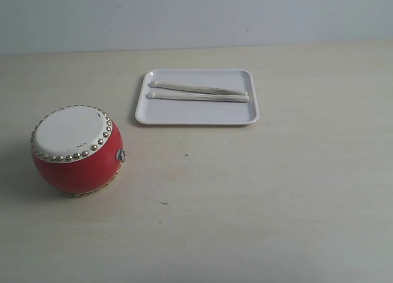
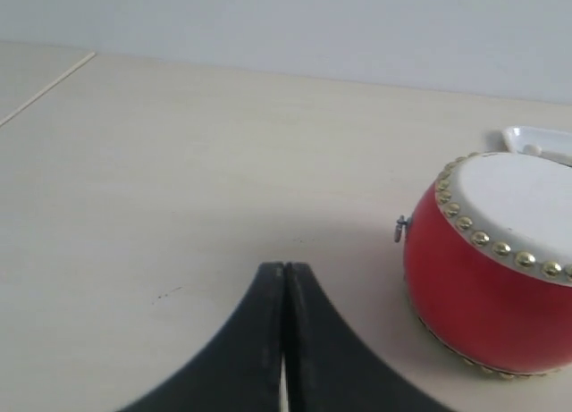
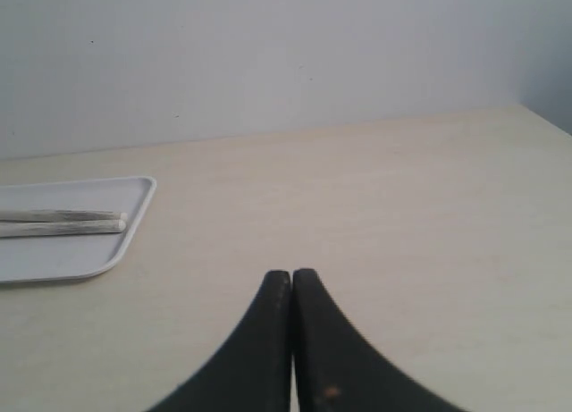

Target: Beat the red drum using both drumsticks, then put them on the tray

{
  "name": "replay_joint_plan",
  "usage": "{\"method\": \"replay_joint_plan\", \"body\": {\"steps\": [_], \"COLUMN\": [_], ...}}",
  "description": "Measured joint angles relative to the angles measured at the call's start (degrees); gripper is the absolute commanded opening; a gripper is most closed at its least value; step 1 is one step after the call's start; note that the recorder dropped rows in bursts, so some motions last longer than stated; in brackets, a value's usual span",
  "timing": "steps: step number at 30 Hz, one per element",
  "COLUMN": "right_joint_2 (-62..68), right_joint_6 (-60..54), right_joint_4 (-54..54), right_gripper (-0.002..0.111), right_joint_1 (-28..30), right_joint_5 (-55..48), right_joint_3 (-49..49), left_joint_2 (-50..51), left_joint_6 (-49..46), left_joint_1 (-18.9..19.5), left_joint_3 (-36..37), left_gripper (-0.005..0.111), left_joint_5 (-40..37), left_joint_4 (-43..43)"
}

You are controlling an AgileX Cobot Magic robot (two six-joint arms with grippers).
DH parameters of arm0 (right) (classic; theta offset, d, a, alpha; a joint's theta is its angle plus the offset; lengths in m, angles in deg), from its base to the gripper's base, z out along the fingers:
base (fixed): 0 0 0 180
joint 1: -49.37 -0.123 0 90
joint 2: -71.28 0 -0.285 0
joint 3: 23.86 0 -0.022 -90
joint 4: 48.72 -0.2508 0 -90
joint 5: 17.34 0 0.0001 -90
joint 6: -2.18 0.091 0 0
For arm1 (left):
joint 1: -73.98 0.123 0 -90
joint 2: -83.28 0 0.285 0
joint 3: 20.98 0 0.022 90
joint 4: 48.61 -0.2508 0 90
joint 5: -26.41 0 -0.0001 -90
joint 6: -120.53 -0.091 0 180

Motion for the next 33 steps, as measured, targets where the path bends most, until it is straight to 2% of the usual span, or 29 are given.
{"method": "replay_joint_plan", "body": {"steps": [7,11,33], "right_joint_2": [0.0,0.0,0.0], "right_joint_6": [0.0,0.0,0.0], "right_joint_4": [0.0,0.0,0.0], "right_gripper": [0.0,0.0,0.0], "right_joint_1": [0.0,0.0,0.0], "right_joint_5": [0.0,0.0,0.0], "right_joint_3": [0.0,0.0,0.0], "left_joint_2": [0.0,0.0,0.0], "left_joint_6": [0.0,0.0,0.0], "left_joint_1": [-8.2,-10.9,-11.1], "left_joint_3": [0.0,0.0,0.0], "left_gripper": [0.0,0.0,0.0], "left_joint_5": [0.0,0.0,-0.1], "left_joint_4": [0.0,0.0,0.0]}}
